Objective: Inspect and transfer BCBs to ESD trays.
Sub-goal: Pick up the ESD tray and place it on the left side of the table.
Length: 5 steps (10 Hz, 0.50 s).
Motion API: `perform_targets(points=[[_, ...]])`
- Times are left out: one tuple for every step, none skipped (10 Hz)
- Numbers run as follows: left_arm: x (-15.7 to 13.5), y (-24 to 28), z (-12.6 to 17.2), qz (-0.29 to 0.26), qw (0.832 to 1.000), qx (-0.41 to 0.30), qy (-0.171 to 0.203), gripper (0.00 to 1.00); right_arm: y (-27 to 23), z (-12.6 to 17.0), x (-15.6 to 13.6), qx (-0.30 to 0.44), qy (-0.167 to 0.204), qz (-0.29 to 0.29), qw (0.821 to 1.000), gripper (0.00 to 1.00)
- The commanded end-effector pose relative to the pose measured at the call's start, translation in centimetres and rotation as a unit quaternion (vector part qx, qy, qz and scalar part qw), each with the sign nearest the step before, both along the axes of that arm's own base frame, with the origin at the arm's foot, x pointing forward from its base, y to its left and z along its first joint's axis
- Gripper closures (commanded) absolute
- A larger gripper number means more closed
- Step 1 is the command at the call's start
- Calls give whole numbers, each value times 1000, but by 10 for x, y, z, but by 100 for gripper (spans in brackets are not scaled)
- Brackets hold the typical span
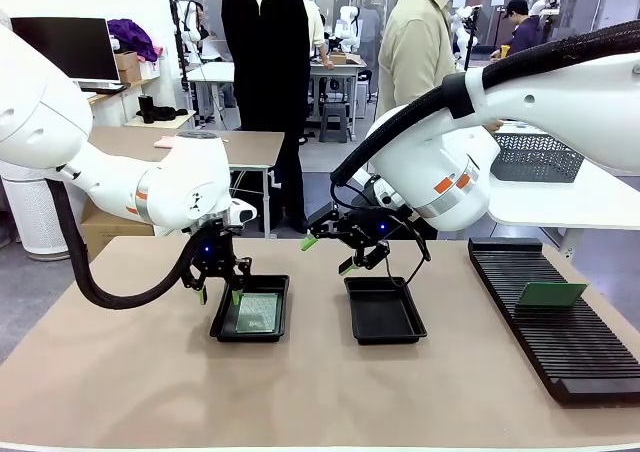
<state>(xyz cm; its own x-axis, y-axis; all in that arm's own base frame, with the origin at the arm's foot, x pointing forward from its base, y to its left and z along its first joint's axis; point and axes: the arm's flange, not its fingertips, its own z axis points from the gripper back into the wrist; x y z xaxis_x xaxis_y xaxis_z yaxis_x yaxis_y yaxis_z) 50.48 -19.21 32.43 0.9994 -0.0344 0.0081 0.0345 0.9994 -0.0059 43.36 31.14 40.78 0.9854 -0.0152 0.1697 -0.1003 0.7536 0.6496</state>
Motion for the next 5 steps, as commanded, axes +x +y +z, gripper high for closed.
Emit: perform_targets(points=[[4,5,4,-5,1000,-3,11,40,3,1,1,-6,6,-5,1000,0],[4,6,6,-4,1000,-2,12,47,3,1,1,-6,6,-5,1000,0],[4,5,5,-6,1000,1,12,55,3,1,1,-6,6,-5,1000,0],[4,6,5,-7,1000,2,11,62,3,1,1,-6,6,-5,1000,0],[2,5,5,-7,1000,-3,9,69,3,1,1,-6,6,-5,1000,0]])
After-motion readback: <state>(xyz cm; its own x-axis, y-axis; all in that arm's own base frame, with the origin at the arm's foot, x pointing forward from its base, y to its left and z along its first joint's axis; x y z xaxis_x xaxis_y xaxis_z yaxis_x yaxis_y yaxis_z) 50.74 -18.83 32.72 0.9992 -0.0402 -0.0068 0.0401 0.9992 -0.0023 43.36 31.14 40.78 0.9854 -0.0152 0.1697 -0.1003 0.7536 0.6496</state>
